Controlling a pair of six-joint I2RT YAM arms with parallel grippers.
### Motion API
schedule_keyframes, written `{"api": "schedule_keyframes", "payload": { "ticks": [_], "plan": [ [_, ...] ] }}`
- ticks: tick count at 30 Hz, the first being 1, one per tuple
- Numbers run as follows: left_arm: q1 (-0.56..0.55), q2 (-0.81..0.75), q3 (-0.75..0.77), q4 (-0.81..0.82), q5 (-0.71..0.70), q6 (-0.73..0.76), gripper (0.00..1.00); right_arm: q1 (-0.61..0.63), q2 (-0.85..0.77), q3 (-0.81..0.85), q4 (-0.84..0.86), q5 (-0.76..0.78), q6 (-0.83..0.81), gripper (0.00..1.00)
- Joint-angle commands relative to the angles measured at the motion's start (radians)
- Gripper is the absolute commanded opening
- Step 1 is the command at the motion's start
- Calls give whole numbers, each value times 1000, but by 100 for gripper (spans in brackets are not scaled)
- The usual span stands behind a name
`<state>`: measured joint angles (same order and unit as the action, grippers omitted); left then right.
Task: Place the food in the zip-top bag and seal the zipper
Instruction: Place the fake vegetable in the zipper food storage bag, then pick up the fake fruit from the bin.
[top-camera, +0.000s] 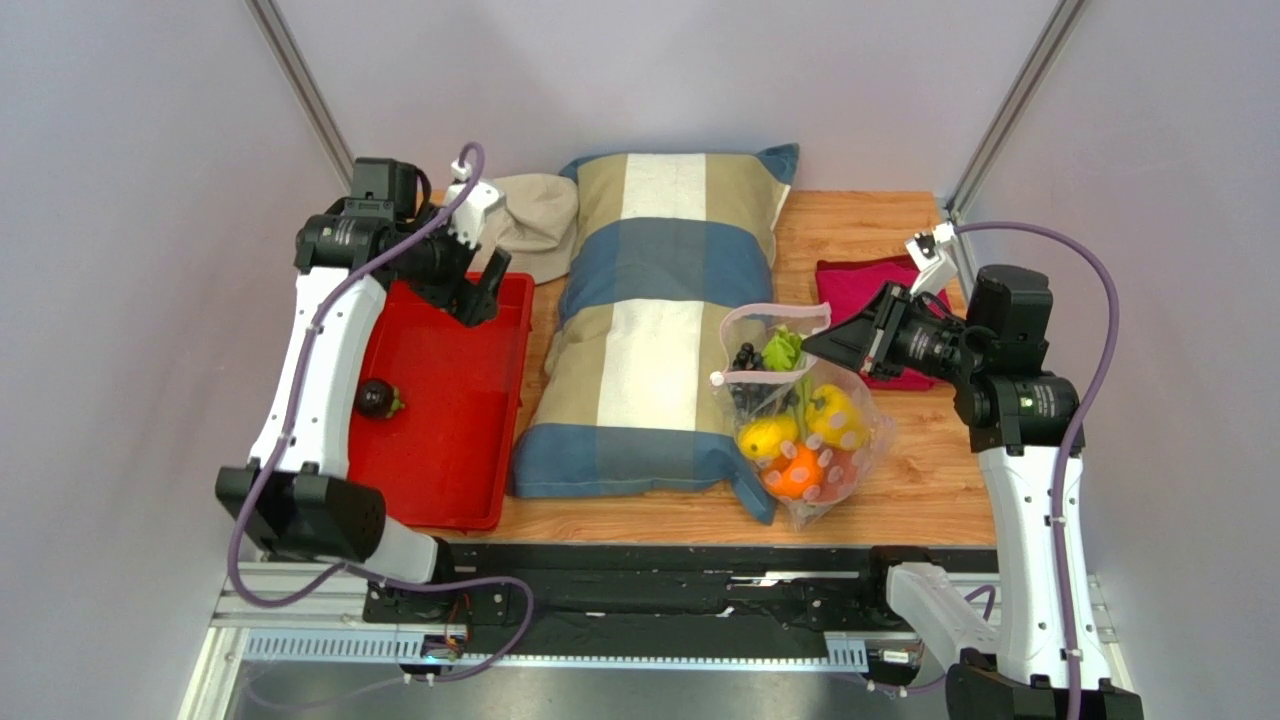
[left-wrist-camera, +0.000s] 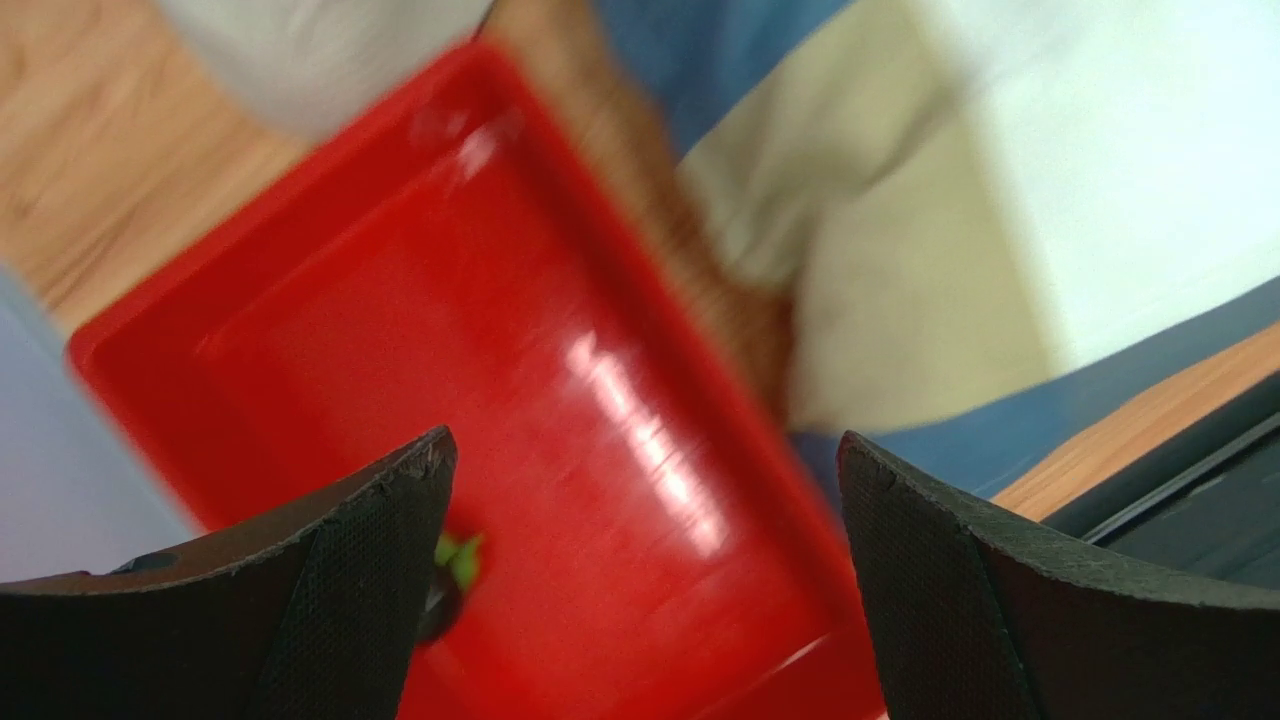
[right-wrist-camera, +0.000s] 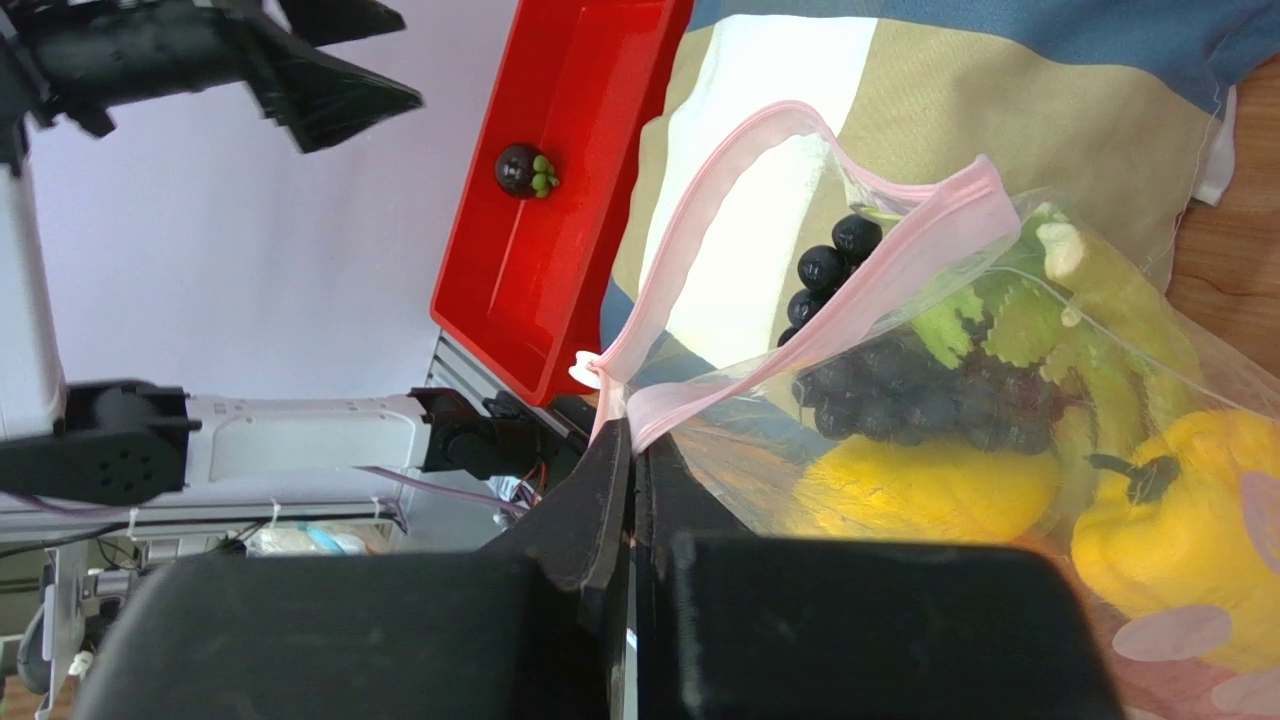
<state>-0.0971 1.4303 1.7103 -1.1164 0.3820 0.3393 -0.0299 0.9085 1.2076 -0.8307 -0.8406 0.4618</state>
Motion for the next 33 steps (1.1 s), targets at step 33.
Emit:
{"api": "schedule_keyframes", "payload": {
  "ticks": [33],
  "plan": [
    [126,507,-356,43,-933,971,99,-4,110,106,-136,-12,-176,0]
  ]
}}
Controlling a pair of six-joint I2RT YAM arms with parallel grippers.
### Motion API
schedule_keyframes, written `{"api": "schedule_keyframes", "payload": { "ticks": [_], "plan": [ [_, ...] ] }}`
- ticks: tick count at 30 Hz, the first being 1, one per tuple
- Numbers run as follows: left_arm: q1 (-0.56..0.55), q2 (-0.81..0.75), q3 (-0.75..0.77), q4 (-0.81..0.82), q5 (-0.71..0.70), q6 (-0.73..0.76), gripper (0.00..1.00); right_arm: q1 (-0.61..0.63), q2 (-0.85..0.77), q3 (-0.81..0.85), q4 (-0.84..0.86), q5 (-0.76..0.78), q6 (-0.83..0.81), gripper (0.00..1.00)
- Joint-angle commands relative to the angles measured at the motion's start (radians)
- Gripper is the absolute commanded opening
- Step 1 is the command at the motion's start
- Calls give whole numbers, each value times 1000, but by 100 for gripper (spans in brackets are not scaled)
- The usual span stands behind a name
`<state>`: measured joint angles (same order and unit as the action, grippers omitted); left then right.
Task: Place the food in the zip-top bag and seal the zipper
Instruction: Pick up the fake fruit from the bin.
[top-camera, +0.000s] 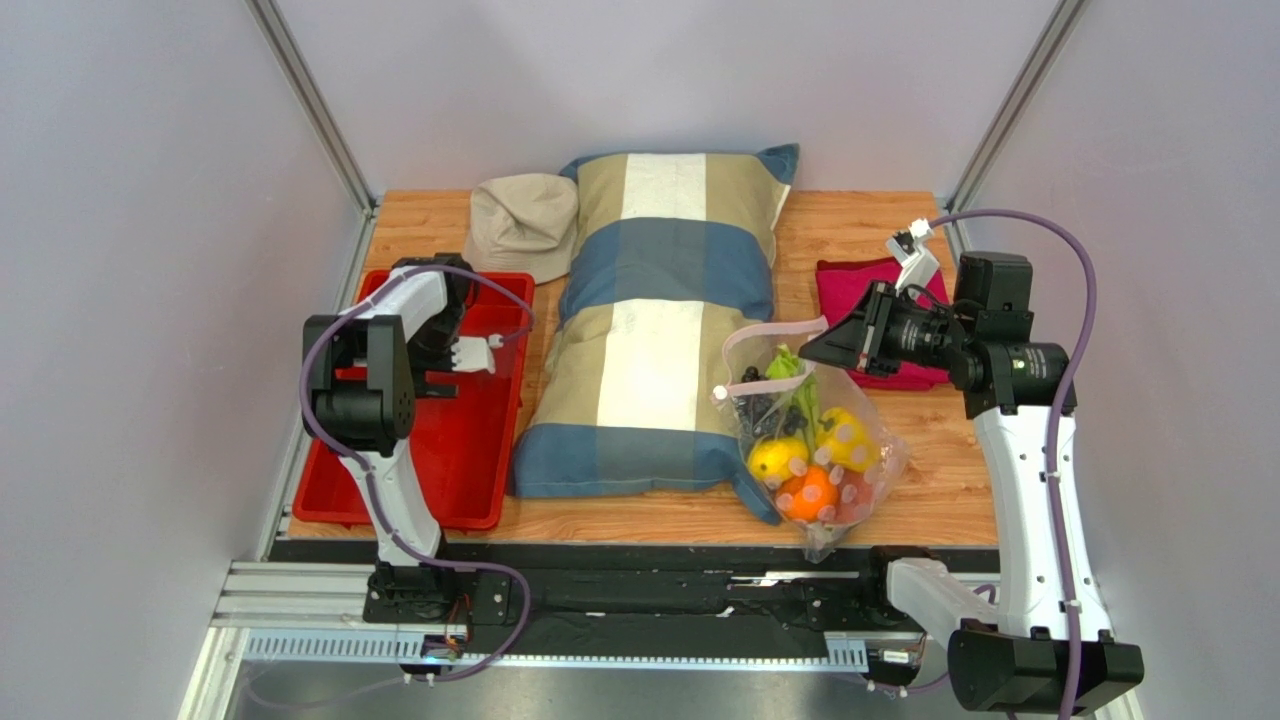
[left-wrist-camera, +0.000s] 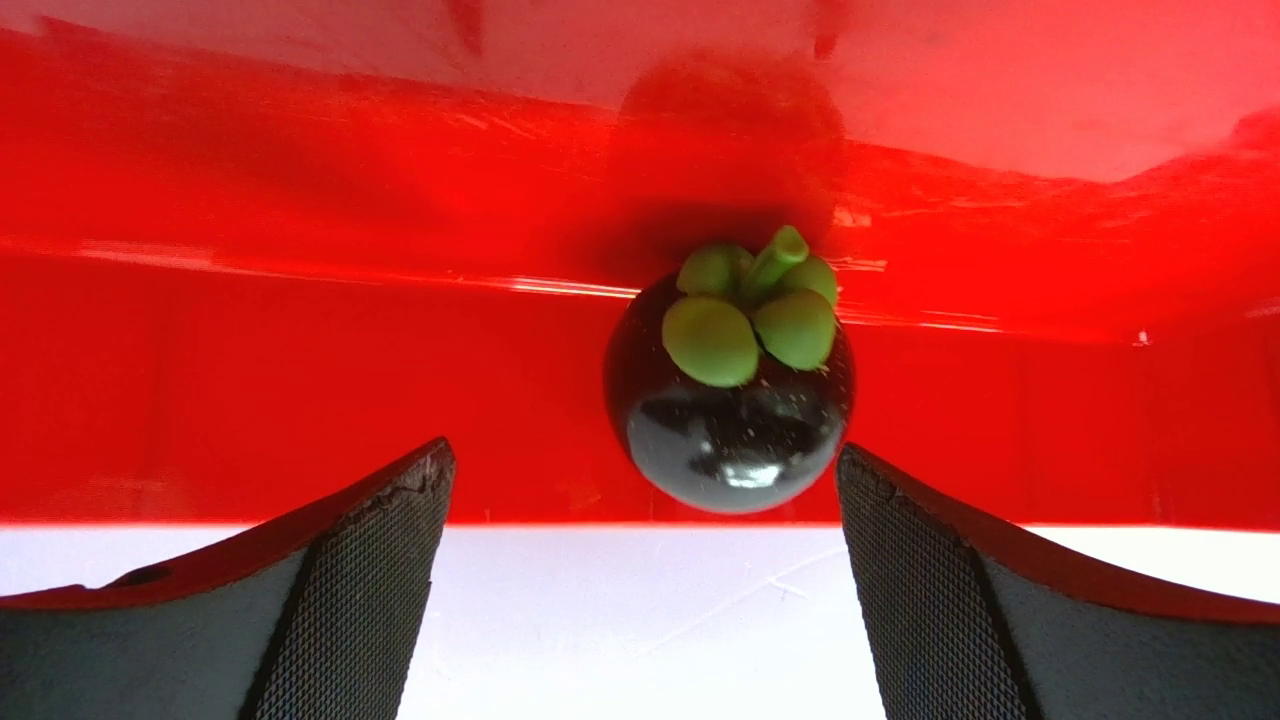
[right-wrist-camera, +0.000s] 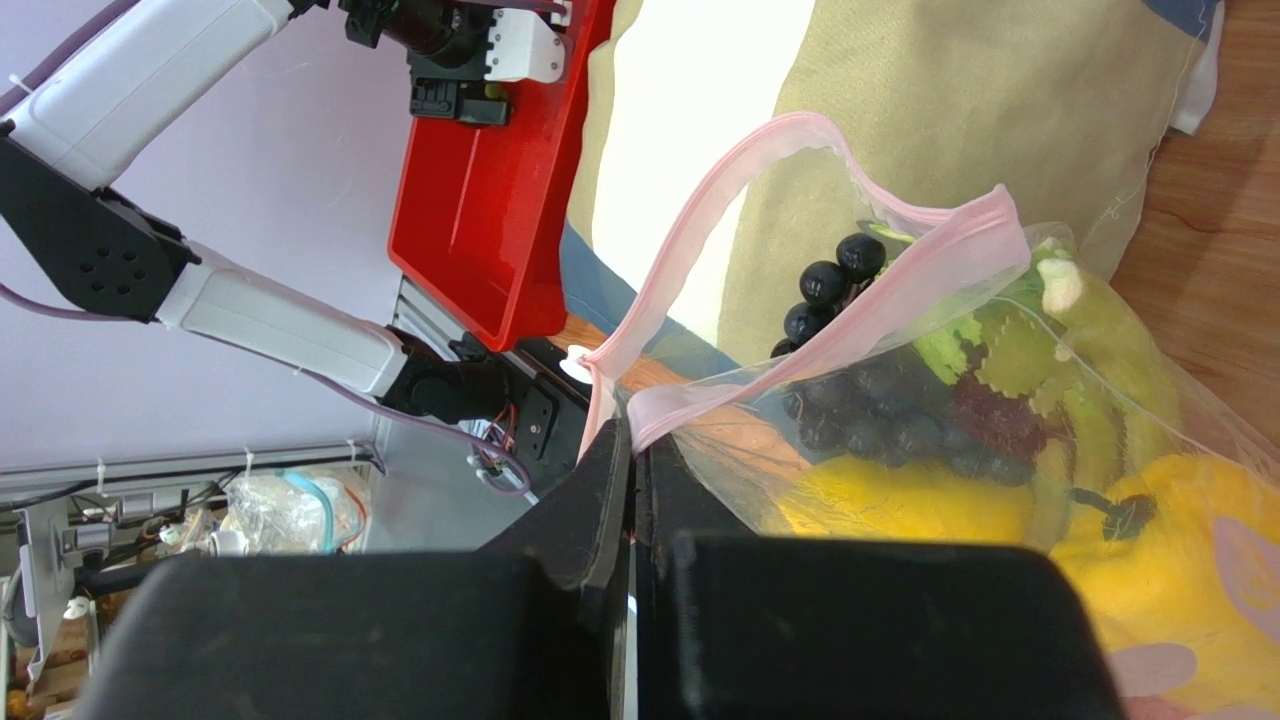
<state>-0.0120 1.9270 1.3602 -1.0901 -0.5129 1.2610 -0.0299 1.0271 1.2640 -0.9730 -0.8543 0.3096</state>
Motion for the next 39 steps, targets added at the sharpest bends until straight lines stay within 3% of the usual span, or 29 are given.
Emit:
{"api": "schedule_keyframes", "payload": {
  "ticks": [1,14,25,29,32,34,39],
  "plan": [
    [46,9,-12,19,-33,57,99,-4,-9,48,5,0,-24,0],
    [76,-6,-101,33,45,104,98,-4,4,63,-1,9,-20,0],
    [83,-72,-59,-34,76,67,44,-4,-21,55,-9,6,-27,0],
    [70,-115,-21,-70,109,45,36,-4,-30,43,-4,1,-32,0],
    [34,-144,88,-154,215,-21,33,-4,-33,34,-1,-6,-33,0],
    [-14,-143,250,-252,308,-83,30,-4,-33,32,-1,-6,-35,0],
    [-137,-96,768,-474,770,-339,29,-4,-42,32,-16,12,-44,0]
  ]
}}
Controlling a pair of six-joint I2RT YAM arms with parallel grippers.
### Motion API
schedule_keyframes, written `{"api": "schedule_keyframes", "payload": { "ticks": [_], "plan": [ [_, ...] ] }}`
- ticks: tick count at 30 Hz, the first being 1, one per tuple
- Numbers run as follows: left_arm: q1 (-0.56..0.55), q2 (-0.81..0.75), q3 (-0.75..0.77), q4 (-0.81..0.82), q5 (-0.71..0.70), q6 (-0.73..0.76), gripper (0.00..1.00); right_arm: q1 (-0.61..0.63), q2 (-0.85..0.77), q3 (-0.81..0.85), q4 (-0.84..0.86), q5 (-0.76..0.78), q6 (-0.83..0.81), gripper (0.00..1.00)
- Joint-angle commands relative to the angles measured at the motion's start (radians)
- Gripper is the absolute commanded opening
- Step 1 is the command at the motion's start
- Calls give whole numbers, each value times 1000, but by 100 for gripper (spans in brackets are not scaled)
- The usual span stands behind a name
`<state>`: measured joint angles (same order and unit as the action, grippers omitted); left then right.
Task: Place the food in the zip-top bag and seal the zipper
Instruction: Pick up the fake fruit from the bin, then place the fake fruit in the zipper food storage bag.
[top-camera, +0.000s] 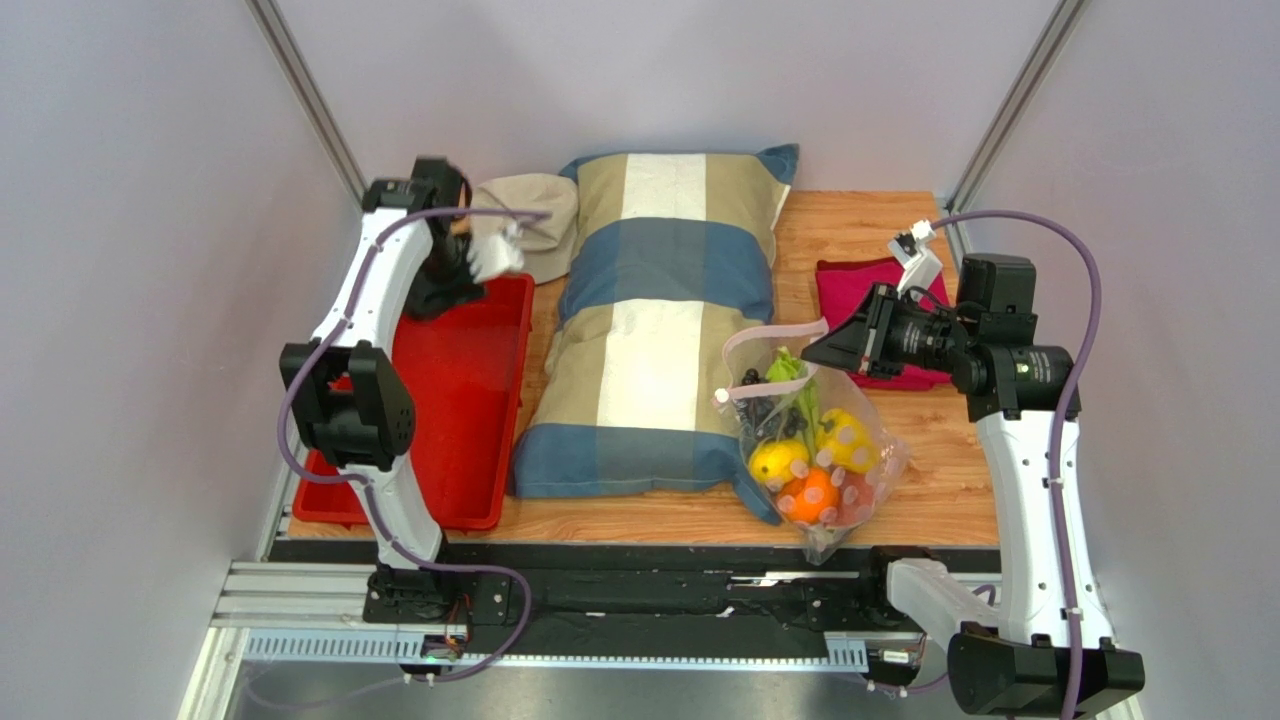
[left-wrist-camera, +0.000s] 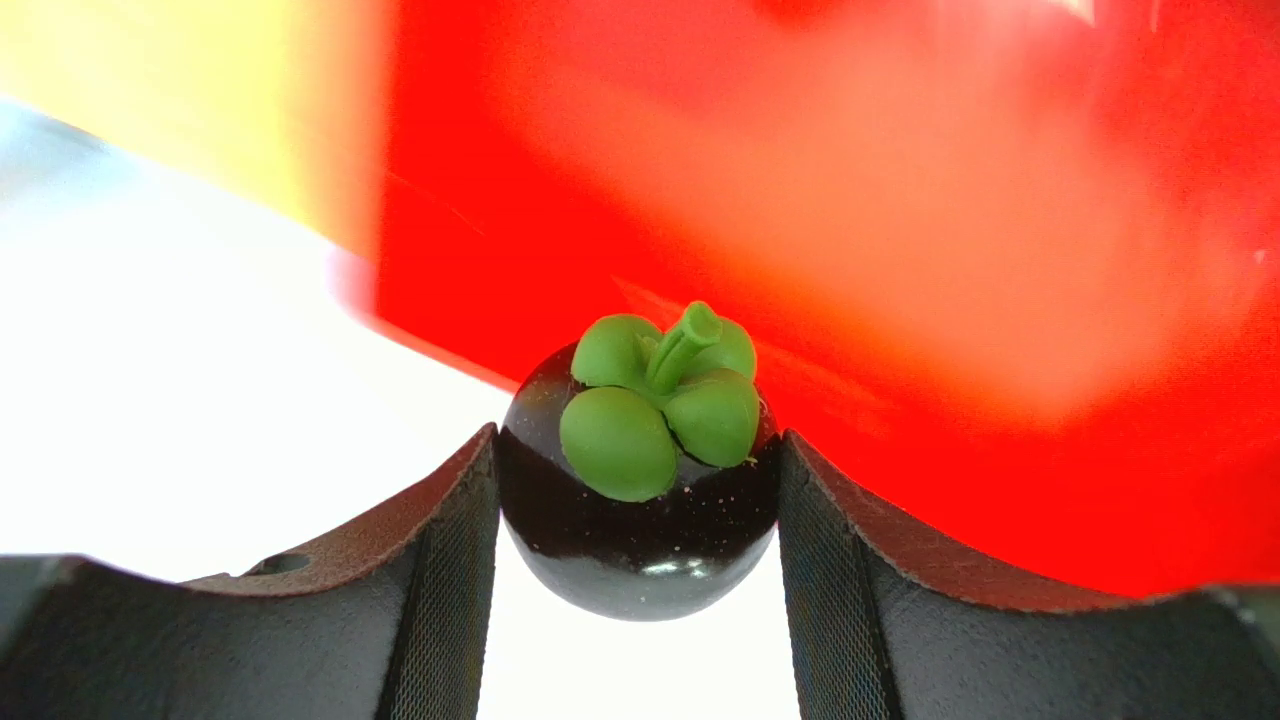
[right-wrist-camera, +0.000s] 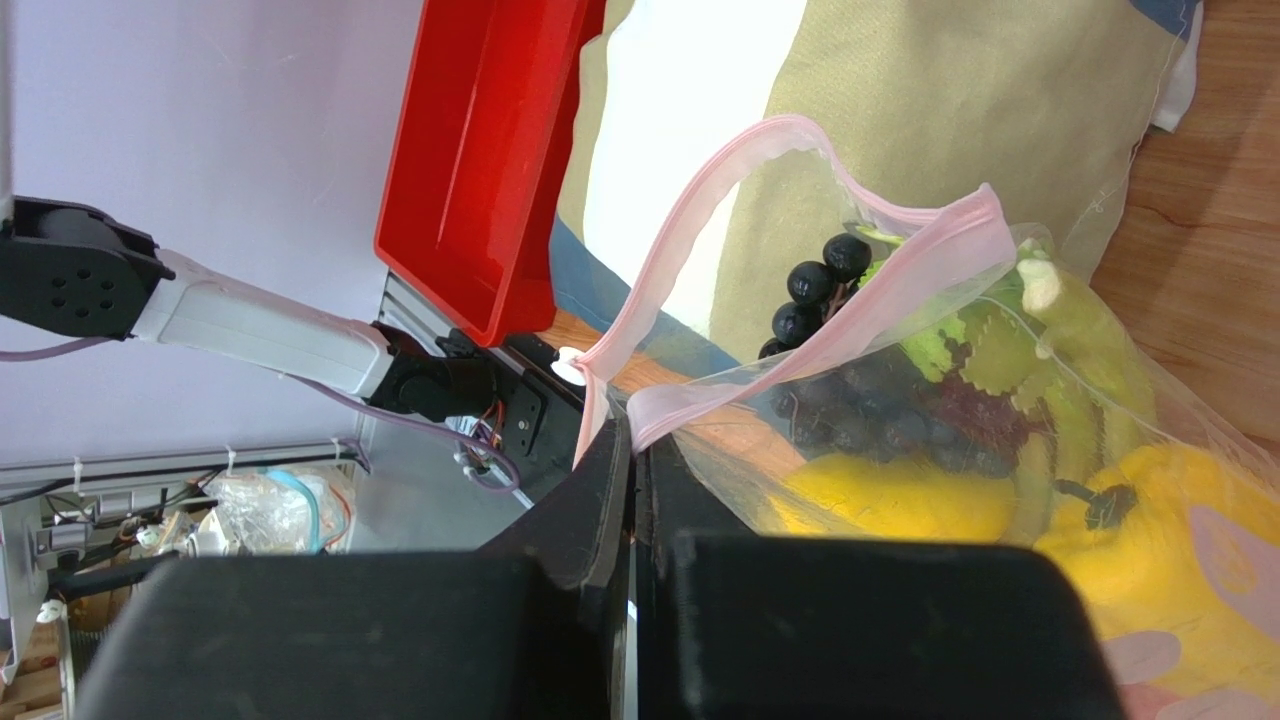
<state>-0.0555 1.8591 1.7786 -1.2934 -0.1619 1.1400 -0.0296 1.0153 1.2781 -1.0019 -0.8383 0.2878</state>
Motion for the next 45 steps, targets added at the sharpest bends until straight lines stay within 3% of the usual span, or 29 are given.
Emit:
{"api": "schedule_keyframes", "payload": {
  "ticks": [1,2,4,5,11,17,23,26,29,30,32,33,35,36,40,45],
  "plan": [
    [-112,-25,414,-273,491,-262,29,-4,-32,15,2,1,-27,0],
    [-151,-23,471,-247,613,-376,30,-4,-37,12,-1,-1,-27,0],
    [-190,-28,588,-189,724,-507,31,-4,-46,0,-6,-2,-26,0],
    [-223,-37,596,-79,836,-661,31,-4,-50,-5,-7,-2,-27,0],
    [-435,-149,359,464,1009,-1183,29,-4,-67,-16,3,-5,-21,0],
    [-622,-160,127,807,1027,-1498,27,-4,-87,-26,49,-31,16,0],
    [-759,-92,64,922,1030,-1606,26,-4,-98,-20,57,-48,22,0],
    [-793,-48,53,930,1012,-1635,31,-4,-110,-17,59,-59,24,0],
    [-807,-17,53,930,1007,-1657,49,-4,-132,-8,59,-61,25,0],
    [-808,-11,57,928,1013,-1657,61,-4,-141,-6,59,-64,28,0],
    [-808,-9,71,901,1010,-1634,72,-4,-150,1,59,-65,30,0],
    [-808,-11,79,884,1009,-1613,84,-4,-155,3,56,-65,28,0],
    [-808,-24,88,849,1012,-1567,90,-4,-167,3,55,-64,30,0],
    [-808,-31,90,838,1016,-1553,99,-4,-172,3,55,-67,30,0],
    [-793,-93,76,789,1036,-1427,99,-4,-185,7,49,-73,22,0],
    [-713,-294,-62,844,1079,-1300,99,-4,-210,43,37,-122,-4,0]
  ]
}}
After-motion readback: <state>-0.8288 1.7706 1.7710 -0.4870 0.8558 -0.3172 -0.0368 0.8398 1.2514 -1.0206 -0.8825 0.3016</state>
